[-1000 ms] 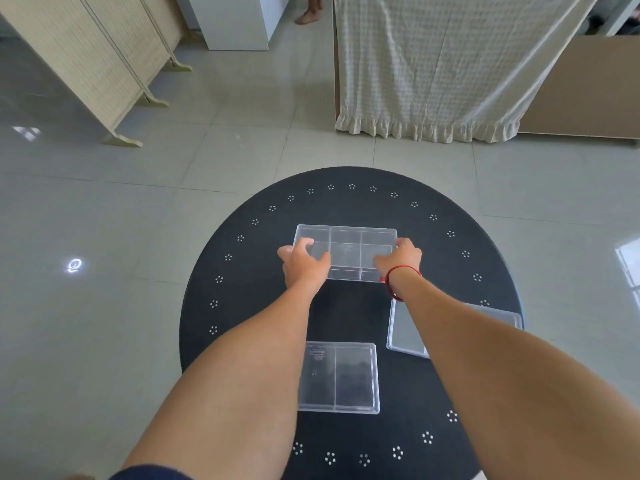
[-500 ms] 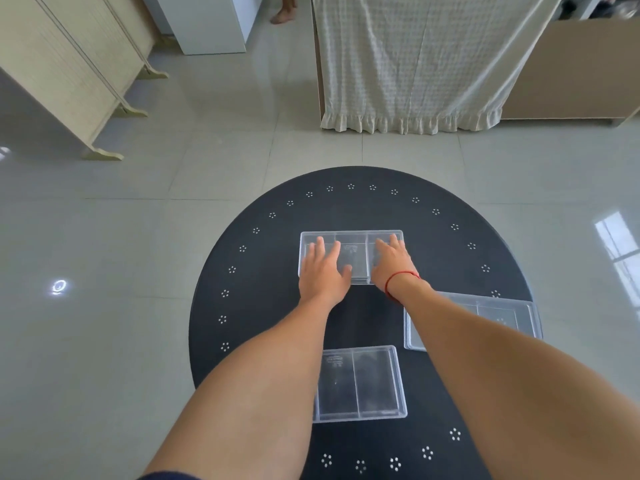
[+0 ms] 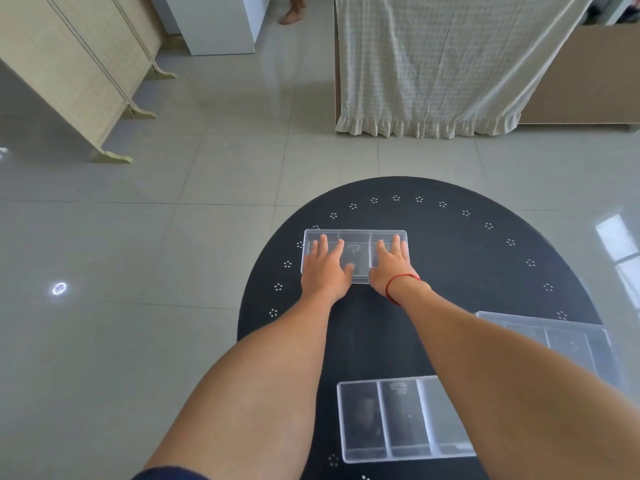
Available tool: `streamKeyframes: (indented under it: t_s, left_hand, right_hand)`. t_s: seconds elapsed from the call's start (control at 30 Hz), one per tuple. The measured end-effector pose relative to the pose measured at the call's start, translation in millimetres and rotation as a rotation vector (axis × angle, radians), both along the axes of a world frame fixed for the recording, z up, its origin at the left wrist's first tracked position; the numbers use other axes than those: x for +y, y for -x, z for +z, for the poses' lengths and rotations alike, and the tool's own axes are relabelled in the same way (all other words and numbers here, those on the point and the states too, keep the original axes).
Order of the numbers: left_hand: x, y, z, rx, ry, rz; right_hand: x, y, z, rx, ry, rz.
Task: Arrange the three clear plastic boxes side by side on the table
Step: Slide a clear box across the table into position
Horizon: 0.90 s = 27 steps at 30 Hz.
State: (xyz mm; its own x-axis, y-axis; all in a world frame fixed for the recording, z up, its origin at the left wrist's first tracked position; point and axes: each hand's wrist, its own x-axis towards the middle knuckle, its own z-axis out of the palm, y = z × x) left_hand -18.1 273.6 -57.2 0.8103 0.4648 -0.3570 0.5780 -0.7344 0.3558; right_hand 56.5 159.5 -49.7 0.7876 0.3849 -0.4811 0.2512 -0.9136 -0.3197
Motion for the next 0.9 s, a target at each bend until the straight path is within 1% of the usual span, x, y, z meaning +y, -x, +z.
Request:
streamKeyframes:
  t_s: [0.17, 0.33, 0.73, 0.9]
  left_hand:
    - [37, 3, -1, -0.004, -0.013, 0.012]
    - [56, 1, -6, -0.031, -0.020, 0.038]
    - [85, 1, -5, -0.028, -0.067, 0.017]
    - [90, 1, -2, -0.007, -0.061, 0.031]
  right_hand:
    - [36, 2, 2, 0.021, 0.004, 0.016]
    - [61, -4, 5, 0.018, 0.022, 0.019]
    - [91, -3, 2, -0.039, 0.036, 0.041]
    - [97, -2, 5, -0.038, 0.012, 0.039]
